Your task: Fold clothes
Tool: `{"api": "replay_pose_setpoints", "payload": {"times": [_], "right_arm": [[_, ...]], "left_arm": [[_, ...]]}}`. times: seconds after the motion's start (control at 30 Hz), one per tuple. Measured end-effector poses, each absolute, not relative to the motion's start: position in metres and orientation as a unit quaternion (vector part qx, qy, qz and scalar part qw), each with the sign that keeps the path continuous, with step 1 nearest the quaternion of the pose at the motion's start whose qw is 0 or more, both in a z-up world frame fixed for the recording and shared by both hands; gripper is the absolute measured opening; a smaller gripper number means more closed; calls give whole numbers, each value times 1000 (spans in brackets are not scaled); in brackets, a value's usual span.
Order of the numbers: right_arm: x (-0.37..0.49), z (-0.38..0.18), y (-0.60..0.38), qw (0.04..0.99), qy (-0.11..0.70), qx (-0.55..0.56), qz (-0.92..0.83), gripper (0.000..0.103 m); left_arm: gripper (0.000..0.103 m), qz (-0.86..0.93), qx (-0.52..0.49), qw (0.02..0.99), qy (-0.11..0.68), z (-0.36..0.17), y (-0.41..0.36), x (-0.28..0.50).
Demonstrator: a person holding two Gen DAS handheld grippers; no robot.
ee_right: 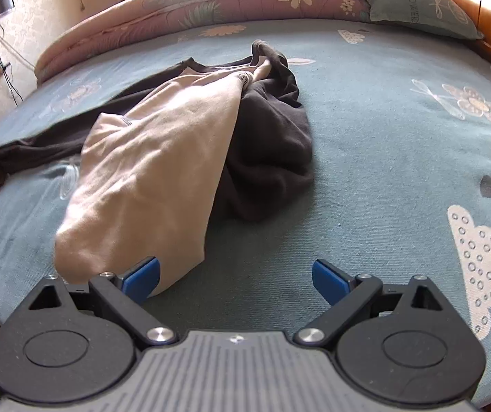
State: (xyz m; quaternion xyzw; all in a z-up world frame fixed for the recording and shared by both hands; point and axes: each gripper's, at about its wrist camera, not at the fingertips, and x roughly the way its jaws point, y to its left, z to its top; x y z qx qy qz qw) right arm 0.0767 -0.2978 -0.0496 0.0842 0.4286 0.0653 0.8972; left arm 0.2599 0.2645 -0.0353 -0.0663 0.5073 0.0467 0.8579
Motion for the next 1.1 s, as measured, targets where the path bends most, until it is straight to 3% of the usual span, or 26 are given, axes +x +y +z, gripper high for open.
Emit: {"api": "replay_pose_setpoints", "payload": {"times": [0.33, 0.67, 0.87, 1.1], "right_arm": [[72, -38, -276, 901, 412, 77, 114, 98], [61, -51, -275, 894, 434, 52, 100, 98], [58, -62, -284, 888, 446, 68, 85, 98], [53, -65, -301, 887, 450, 81, 68, 98]], "left_arm": [[53, -89, -27, 839, 535, -38, 169, 220], [53, -287, 24, 800, 526, -36, 5, 190], [60, -419, 27, 765, 488, -15, -103, 175], [64, -495, 0, 703, 510, -32, -195, 182]]}}
